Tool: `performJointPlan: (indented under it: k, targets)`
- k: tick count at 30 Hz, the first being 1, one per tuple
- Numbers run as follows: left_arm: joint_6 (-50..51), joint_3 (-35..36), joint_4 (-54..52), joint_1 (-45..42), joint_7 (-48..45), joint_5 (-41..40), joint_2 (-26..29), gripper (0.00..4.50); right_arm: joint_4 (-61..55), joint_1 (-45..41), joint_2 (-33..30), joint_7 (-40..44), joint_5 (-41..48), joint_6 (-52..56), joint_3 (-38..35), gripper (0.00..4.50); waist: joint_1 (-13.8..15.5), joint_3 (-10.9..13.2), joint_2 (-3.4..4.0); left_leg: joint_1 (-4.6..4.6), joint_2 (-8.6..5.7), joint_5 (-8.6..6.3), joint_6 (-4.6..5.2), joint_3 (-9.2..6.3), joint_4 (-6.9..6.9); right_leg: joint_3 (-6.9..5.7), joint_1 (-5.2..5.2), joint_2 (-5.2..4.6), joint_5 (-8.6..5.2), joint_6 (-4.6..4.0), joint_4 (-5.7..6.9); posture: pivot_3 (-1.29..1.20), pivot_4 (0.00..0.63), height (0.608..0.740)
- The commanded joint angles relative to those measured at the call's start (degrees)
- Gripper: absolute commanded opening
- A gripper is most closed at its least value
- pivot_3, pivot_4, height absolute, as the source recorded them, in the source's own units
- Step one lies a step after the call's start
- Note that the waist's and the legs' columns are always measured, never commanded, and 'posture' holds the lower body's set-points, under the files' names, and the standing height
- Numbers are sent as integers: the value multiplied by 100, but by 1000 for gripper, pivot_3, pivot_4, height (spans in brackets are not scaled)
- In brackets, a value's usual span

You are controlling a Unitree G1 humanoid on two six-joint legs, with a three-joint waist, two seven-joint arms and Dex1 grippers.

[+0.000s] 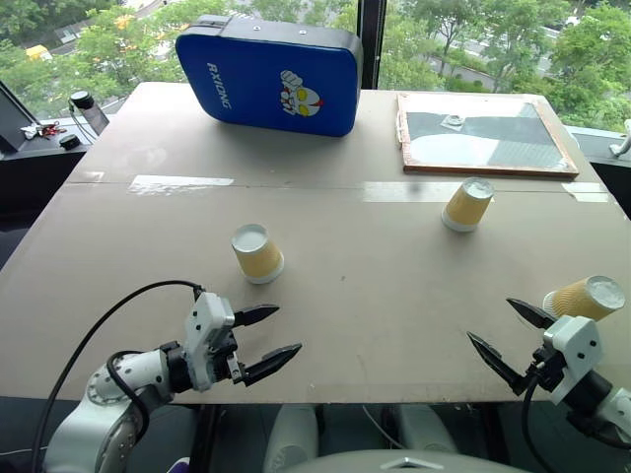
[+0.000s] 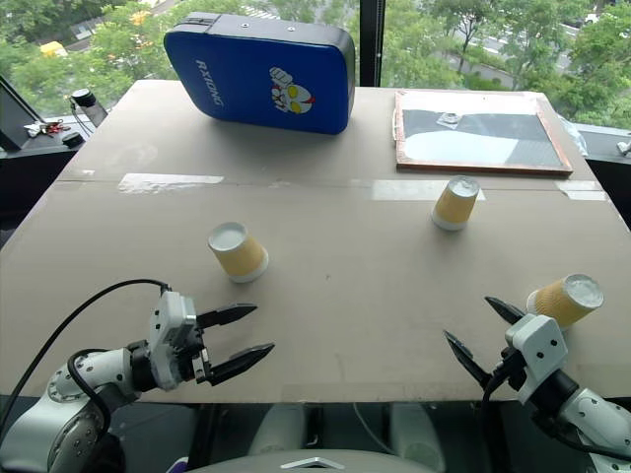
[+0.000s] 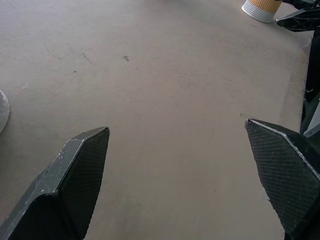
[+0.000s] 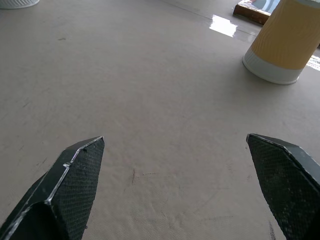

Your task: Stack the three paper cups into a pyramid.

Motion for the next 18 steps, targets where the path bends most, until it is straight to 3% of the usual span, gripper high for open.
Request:
performJointPlan:
  k: [1, 7, 12, 18]
  targets:
    - [62, -65, -279, -141, 46, -185, -62, 4467, -165, -86, 146, -256, -131, -139, 102, 4500, 0, 0, 0, 0, 0, 0, 0, 0, 0, 0, 0, 0, 0, 0, 0, 0, 150, 740]
    - [513, -87, -776, -429, -21, -849, -31, 4467, -278, -717, 502, -1199, -695, -112, 69, 4500, -22, -1, 1, 0, 0, 0, 0, -2, 1, 4, 0, -2, 9, 15, 1, 0, 150, 740]
    - [541, -178, -924, -876, -235, -984, 151, 4467, -197, -1621, 770, -2531, -1076, 214, -778, 4500, -3, 0, 4, -3, -3, 0, 0, -4, 2, -1, -2, 4, 10, 17, 4, 0, 150, 740]
    - [759, -180, -998, -1239, -417, -1360, 298, 4467, -282, -1424, 991, -3145, -1610, 480, -1205, 4500, 41, -2, 12, -6, -5, 0, -2, -3, -2, -2, -2, 4, 10, 19, 0, 0, 150, 740]
